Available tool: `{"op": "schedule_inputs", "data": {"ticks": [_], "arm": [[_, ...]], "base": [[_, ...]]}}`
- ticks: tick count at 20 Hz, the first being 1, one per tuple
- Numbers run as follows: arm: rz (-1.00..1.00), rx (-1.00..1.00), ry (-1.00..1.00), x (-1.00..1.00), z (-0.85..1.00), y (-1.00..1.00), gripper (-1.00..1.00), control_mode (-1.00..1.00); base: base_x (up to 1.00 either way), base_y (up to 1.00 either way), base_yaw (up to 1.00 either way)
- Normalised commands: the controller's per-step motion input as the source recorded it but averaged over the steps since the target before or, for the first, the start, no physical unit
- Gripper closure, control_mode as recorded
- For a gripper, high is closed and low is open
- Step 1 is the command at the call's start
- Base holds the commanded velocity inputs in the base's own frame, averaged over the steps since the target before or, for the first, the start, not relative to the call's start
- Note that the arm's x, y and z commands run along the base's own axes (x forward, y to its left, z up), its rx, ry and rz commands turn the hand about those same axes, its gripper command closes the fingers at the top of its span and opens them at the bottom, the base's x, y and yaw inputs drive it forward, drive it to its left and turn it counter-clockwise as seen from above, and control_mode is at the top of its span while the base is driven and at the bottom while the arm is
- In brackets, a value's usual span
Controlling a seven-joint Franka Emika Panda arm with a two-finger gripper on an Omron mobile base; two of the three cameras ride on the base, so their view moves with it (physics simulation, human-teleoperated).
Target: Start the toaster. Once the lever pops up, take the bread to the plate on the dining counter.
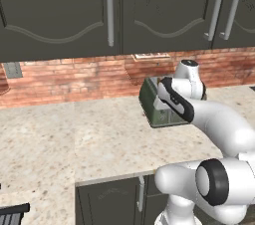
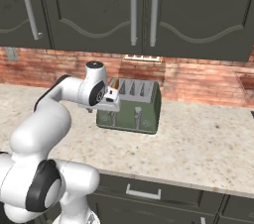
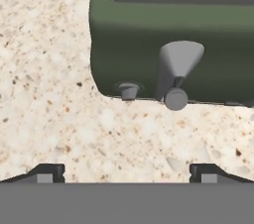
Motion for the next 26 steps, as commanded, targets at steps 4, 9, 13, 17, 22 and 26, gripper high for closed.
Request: {"op": "schedule_inputs", "data": {"ticks": [4, 9, 13, 17, 22, 26], "arm": [[0.0, 0.0, 0.0, 0.08, -0.02, 0.0, -1.0, -1.0], [0.01, 0.0, 0.0, 0.06, -0.03, 0.0, -1.0, -1.0], [0.0, 0.0, 0.0, 0.07, -0.11, 0.0, -1.0, -1.0], [0.01, 0.0, 0.0, 0.04, -0.21, 0.0, -1.0, -1.0], [0.01, 0.0, 0.0, 0.07, -0.15, 0.0, -1.0, -1.0], [0.01, 0.0, 0.0, 0.11, -0.01, 0.0, -1.0, -1.0]], "base": [[0.0, 0.0, 0.0], [0.0, 0.0, 0.0], [0.0, 0.0, 0.0], [0.0, 0.0, 0.0], [0.0, 0.0, 0.0], [0.0, 0.0, 0.0]]}}
